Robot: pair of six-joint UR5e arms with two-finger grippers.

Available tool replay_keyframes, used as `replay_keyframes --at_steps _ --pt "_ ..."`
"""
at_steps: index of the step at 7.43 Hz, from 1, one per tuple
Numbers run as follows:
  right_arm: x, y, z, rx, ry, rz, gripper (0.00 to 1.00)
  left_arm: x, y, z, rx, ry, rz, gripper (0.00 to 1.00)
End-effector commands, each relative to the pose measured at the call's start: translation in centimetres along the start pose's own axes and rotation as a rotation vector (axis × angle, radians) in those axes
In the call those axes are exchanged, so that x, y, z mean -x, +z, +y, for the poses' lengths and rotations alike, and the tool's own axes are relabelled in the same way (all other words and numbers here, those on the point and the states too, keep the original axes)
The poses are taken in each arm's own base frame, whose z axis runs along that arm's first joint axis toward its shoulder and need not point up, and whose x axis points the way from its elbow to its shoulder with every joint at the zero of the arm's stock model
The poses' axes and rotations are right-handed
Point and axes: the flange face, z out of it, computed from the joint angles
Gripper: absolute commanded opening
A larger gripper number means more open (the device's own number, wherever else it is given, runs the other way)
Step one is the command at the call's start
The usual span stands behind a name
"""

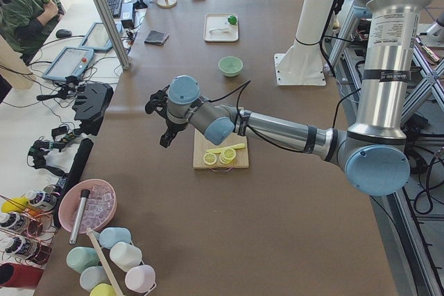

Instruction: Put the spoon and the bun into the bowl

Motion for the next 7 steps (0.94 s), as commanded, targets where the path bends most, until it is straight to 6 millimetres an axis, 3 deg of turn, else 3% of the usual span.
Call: replay_keyframes --at_steps 1,4,6,7 --pt "7.4 4.7 -0.3 -0.005 0.054 0.047 1.0 0.0 0.0 -0.1 -0.001 -0.003 -0.001 0.98" --pt "14.9 9.6 2.0 -0.042 0.056 0.014 1.0 -0.2 -0.1 -0.1 -0.014 0.015 0.003 0.98" --pt "17.2 12.1 3.7 -0.04 0.002 0.047 0.99 -0.2 0.0 0.1 -0.012 0.019 0.002 0.98" --pt "19.3 13.2 4.4 -0.044 -0.014 0.049 0.99 -0.2 0.0 0.1 -0.012 0.022 0.002 0.98"
